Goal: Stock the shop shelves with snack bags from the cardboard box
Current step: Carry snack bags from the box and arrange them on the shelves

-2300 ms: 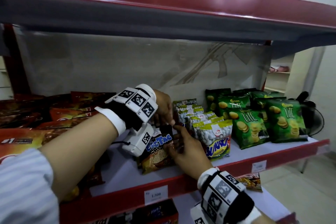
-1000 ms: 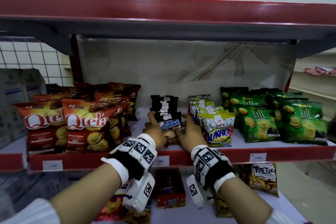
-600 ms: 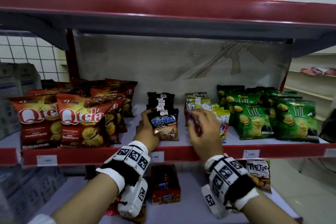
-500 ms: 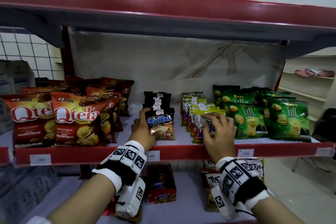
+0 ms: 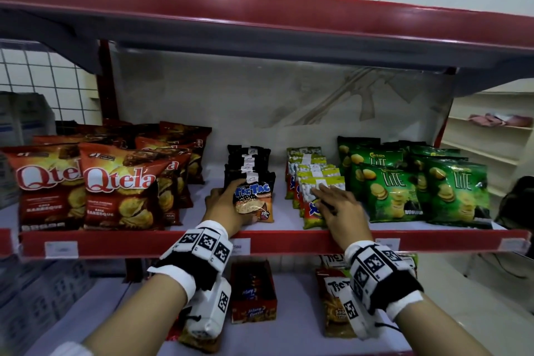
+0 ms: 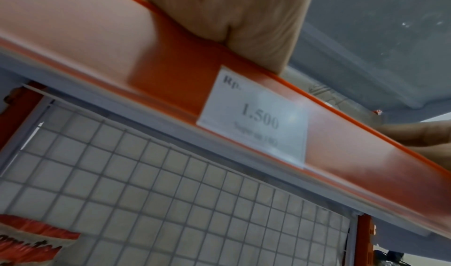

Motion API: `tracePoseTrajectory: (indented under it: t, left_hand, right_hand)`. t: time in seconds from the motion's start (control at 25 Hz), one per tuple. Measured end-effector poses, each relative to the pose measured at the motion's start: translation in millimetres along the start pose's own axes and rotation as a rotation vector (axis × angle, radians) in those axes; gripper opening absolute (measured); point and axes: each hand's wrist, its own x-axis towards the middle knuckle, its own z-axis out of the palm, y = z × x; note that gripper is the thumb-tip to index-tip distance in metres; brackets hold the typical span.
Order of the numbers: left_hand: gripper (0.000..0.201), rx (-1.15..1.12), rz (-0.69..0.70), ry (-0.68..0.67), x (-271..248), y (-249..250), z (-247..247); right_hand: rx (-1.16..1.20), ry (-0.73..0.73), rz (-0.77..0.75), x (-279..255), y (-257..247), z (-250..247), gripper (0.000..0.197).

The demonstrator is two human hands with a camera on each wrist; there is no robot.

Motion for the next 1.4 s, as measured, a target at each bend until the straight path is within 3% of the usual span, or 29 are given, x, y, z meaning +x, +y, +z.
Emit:
tracePoseTrajectory:
  t: [0.16, 0.28, 0.4, 0.56, 0.68, 0.88, 1.04, 1.16, 1.24, 1.32, 1.4]
  left_hand:
    - [0.09, -0.075, 0.034, 0.096, -7.6, 2.2, -1.5]
    - [0.074, -0.125, 0.169, 0.218, -15.8, 6.0, -4.1]
    - [0.058, -0.17, 0.28, 0.237, -28.2, 9.1, -16.2]
    - [0.041, -0.27, 0.396, 0.392, -47.9, 2.4, -60.3]
    - [0.04, -0.249, 0.425, 0.522, -62.3, -8.0, -105.4]
    - [0.043, -0.143, 0.394, 0.685, -71.1, -45.7, -182.6]
    - [0.049, -0.036, 0.28, 0.745, -70.2, -89.6, -218.1]
    - [0.075, -0.12, 0.106, 0.688, -61.5, -125.9, -236.1]
    - [0.1, -0.224, 0.046, 0.537, -53.8, -148.3, -241.9]
    - [0.114, -0.377, 0.104, 0.378, -48.2, -163.0, -240.1]
    - [0.112, -0.455, 0.188, 0.318, -43.6, -175.6, -239.1]
  right_hand:
    - [0.131, 0.1, 0.012, -5.3, -0.7, -1.4, 0.042]
    - [0.132, 0.135, -0.01, -8.0, -0.6, -4.0, 0.05]
    - [0.124, 0.141, -0.026, -9.1, 2.5, -4.9, 0.052]
    - [0.208, 0.232, -0.004, -6.3, -12.9, -4.5, 0.048]
    - [0.23, 0.27, -0.091, 2.1, -53.3, 0.3, 0.045]
    - [0.396, 0.168, -0.207, 14.7, -154.6, 16.9, 0.051]
    - [0.579, -0.085, -0.12, 7.7, -221.5, 40.1, 0.083]
    - [0.691, -0.206, -0.018, -2.8, -252.0, 65.2, 0.112]
    - [0.735, -0.241, 0.073, -8.4, -263.5, 81.7, 0.126]
    - [0.768, -0.255, 0.136, -13.2, -270.6, 98.0, 0.13]
    - [0.718, -0.206, 0.147, -16.8, -275.9, 115.7, 0.121]
